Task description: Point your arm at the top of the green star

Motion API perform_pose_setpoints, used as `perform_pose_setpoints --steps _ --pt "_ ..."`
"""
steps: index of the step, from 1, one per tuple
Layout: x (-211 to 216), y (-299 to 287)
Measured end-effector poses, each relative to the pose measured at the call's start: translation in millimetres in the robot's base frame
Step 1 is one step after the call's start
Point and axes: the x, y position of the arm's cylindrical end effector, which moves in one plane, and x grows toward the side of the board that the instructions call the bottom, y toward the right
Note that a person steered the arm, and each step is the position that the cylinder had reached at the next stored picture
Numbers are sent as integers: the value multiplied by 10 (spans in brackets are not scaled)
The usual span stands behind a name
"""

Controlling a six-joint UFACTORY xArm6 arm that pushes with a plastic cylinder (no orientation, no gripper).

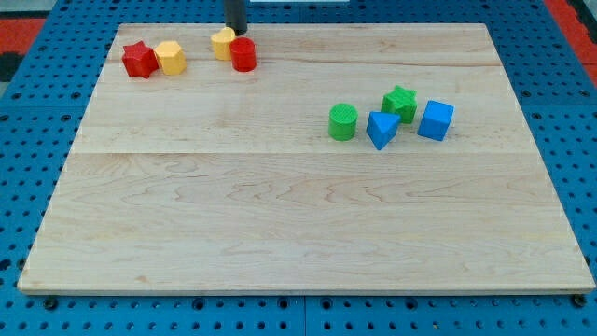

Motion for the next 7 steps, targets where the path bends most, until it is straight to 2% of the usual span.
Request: perform_pose_setpoints --steps 2,3,4,5,7 --pt "297 -219" --pt "283 111" --pt "244 797" --pt "395 1456" --pt "554 1593"
